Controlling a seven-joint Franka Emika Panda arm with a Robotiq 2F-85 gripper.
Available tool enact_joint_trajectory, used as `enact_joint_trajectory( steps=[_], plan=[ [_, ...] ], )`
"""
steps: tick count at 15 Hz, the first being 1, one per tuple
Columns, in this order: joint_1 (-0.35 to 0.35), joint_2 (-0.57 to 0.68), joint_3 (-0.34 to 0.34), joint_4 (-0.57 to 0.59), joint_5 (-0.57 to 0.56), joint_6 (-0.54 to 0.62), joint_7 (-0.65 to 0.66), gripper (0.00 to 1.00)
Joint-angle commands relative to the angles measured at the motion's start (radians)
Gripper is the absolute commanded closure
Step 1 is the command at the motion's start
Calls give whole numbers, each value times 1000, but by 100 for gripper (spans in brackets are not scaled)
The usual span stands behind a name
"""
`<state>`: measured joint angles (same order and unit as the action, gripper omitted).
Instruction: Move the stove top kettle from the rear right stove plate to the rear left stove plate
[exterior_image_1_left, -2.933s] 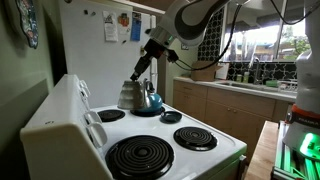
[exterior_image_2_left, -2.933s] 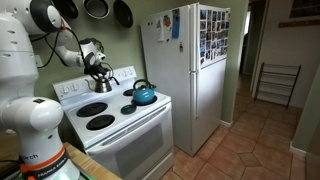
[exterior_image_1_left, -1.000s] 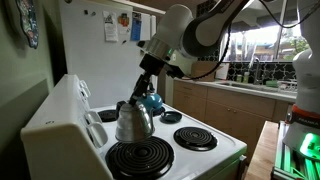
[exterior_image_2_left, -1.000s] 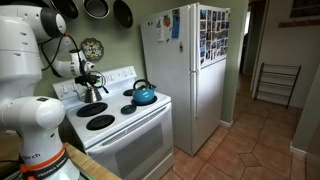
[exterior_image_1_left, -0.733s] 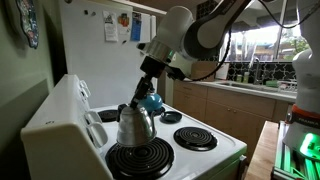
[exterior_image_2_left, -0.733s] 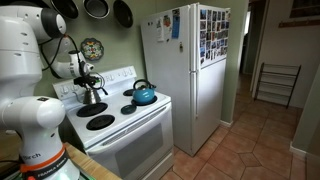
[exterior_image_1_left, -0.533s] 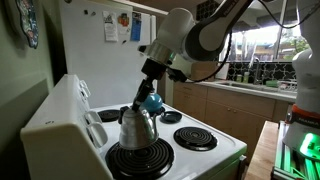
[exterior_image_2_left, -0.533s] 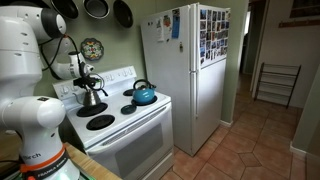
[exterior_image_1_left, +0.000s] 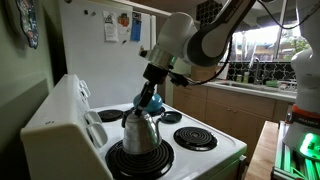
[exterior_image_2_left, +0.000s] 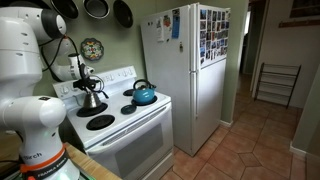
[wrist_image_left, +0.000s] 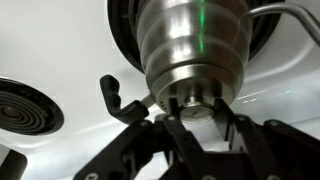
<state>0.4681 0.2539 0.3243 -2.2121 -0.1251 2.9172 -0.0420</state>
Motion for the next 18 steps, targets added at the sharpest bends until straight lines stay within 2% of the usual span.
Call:
enact_joint_trajectory(
  steps=[1, 18],
  plan=[
    [37, -8, -35, -8, -45, 12, 52, 86],
    [151, 30, -136, 6, -101, 37, 120, 86]
  ],
)
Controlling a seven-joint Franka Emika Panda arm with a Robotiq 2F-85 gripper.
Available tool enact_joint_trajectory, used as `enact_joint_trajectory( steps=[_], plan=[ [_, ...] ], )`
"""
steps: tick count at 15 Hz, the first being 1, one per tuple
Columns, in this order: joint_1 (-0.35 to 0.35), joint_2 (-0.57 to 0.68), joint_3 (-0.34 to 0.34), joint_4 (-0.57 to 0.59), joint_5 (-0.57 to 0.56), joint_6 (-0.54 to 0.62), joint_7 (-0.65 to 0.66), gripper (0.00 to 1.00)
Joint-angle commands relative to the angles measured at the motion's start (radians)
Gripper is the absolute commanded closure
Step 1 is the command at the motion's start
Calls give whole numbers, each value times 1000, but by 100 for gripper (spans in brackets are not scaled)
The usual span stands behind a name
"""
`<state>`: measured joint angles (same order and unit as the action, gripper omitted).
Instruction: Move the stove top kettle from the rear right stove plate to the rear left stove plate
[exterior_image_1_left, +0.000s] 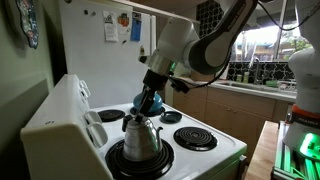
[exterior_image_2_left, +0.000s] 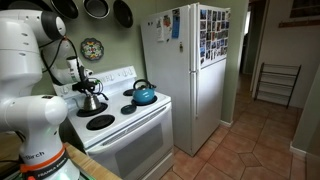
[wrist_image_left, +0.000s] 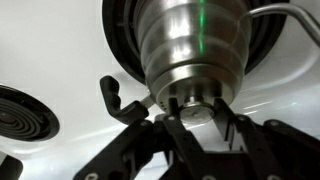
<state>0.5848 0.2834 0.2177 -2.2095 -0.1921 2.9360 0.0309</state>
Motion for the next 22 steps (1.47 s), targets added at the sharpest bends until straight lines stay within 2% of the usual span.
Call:
enact_joint_trajectory(
  steps=[1, 11, 12, 16, 17, 18, 19, 20, 22],
  plan=[
    [41, 1, -35, 3, -36, 15, 50, 86],
    [34, -19, -5, -16, 7, -34, 16, 86],
    [6, -20, 23, -17, -2, -45, 20, 86],
    [-31, -19, 65, -19, 17, -69, 4, 86],
    [-40, -18, 75, -19, 20, -71, 1, 82],
    [-47, -19, 80, -20, 20, -76, 2, 50],
    [-52, -21, 84, -20, 17, -85, 6, 46],
    [-55, -23, 87, -22, 14, -95, 12, 29],
    [-64, -26, 104, -22, 21, -109, 4, 13]
  ],
)
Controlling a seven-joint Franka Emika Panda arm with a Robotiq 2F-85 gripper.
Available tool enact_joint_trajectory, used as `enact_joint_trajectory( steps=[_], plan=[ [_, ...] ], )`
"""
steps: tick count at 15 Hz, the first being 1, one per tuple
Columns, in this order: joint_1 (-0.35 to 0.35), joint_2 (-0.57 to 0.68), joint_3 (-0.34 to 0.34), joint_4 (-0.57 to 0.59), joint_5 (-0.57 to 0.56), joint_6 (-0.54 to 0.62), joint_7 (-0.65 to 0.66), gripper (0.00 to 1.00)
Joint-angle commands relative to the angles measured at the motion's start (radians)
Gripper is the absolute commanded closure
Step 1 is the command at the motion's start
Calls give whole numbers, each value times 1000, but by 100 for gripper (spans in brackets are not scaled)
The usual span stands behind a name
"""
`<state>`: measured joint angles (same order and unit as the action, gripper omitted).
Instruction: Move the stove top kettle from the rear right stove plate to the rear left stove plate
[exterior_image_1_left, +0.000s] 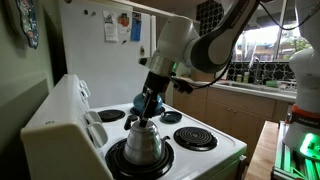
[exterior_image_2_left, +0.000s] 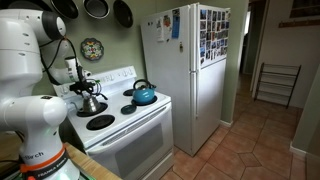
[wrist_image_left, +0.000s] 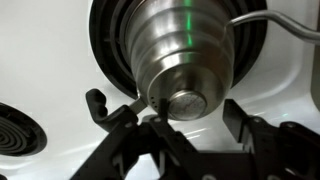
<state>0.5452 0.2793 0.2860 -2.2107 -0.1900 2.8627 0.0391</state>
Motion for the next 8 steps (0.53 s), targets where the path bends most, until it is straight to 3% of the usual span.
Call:
enact_joint_trajectory(
  steps=[1, 2, 7, 8],
  plan=[
    [-27, -24, 41, -20, 20, -43, -4, 6],
    [-29, -25, 46, -20, 20, -47, -4, 0],
    [-20, -85, 5, -16, -35, -103, 61, 0],
    [-36, -99, 17, -14, 0, -129, 68, 0]
  ],
)
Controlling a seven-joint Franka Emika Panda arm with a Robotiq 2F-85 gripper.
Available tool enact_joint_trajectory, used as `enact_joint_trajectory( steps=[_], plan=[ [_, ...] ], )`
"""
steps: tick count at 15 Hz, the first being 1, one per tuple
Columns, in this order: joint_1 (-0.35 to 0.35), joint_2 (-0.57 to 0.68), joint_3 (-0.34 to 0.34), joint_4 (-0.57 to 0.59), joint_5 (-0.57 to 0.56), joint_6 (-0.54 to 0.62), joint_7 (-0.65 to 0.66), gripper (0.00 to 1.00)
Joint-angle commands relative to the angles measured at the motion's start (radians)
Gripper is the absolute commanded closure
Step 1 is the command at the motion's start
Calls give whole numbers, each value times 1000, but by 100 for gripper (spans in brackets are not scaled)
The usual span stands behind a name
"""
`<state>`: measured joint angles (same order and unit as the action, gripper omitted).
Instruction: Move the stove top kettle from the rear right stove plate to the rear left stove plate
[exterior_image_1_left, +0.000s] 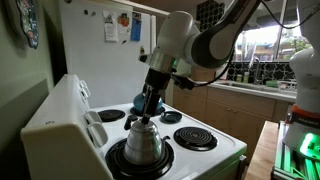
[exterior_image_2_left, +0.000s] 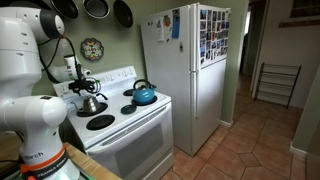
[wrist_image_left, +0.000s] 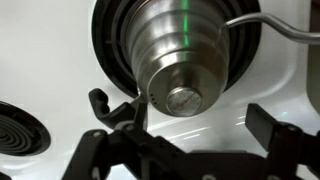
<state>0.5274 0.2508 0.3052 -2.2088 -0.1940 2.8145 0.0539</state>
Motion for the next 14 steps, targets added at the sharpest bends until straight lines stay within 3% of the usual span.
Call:
enact_joint_trajectory(
  steps=[1, 5, 11, 13, 14],
  plan=[
    [-36, -91, 5, -18, 32, -96, 60, 0],
    [-97, -211, 27, -17, 171, -201, 87, 0],
    [-124, -366, 23, 45, 453, -599, -30, 0],
    [-133, -403, 19, 53, 428, -685, -11, 0],
    [-131, -360, 30, 68, 413, -621, 1, 0]
  ],
)
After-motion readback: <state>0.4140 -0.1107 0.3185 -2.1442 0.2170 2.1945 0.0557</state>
